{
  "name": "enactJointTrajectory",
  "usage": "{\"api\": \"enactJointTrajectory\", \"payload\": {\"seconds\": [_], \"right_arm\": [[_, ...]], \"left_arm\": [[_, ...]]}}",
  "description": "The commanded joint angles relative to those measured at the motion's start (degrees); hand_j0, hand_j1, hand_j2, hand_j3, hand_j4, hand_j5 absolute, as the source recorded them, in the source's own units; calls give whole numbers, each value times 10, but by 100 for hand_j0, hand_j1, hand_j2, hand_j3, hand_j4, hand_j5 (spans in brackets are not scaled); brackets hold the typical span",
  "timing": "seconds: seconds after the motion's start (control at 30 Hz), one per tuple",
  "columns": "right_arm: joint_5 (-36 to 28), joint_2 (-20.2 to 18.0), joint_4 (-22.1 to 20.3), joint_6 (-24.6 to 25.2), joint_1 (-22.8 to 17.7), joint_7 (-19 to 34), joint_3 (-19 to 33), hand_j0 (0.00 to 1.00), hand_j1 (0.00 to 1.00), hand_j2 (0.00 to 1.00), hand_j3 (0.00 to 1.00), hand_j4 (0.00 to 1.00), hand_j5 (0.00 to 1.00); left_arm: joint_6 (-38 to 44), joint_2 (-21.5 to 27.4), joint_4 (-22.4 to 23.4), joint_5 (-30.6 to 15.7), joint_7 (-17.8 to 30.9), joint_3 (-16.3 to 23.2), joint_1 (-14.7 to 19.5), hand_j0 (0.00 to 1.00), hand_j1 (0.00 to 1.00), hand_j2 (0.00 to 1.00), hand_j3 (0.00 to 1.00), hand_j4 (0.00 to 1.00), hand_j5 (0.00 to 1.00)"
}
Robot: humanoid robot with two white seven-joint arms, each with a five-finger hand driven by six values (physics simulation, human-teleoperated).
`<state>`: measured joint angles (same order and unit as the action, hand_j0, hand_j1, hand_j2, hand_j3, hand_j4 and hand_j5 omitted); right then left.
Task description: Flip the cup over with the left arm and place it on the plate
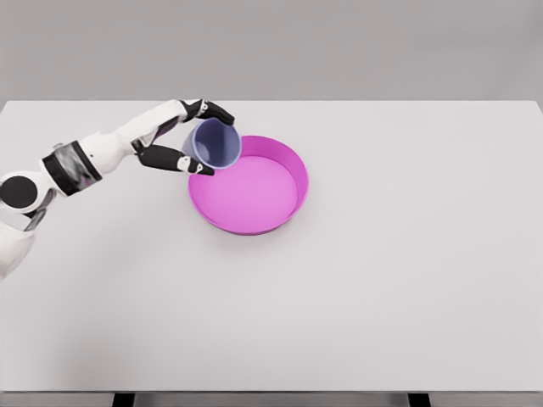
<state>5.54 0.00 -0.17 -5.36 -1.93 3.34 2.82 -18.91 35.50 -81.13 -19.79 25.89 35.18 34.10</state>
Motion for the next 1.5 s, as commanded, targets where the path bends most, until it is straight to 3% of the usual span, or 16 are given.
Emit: {"api": "enactJointTrajectory", "payload": {"seconds": [0.0,0.2,0.27,0.6,0.77,1.03,1.2,1.47], "right_arm": [[0,0,0,0,0,0,0,100,100,100,100,100,100],[0,0,0,0,0,0,0,100,100,100,100,100,100],[0,0,0,0,0,0,0,100,100,100,100,100,100],[0,0,0,0,0,0,0,100,100,100,100,100,100],[0,0,0,0,0,1,0,100,100,100,100,100,100],[0,0,0,0,0,0,0,100,100,100,100,100,100],[0,0,0,0,0,1,0,100,100,100,100,100,100],[0,0,0,0,0,0,0,100,100,100,100,100,100]], "left_arm": [[4,0,0,-17,0,15,0,70,70,70,70,70,70],[4,-13,-1,-21,0,59,2,70,70,70,70,70,70],[4,-14,-1,-58,1,76,4,70,70,70,70,70,70],[25,-42,4,-78,1,81,7,70,70,70,70,70,70],[25,-62,22,-113,0,88,7,71,71,71,71,71,71],[26,-100,73,-114,1,95,12,71,71,71,71,71,71],[26,-117,115,-112,3,110,38,71,71,71,71,71,71],[33,-135,139,-111,4,111,40,72,72,72,72,72,72]]}}
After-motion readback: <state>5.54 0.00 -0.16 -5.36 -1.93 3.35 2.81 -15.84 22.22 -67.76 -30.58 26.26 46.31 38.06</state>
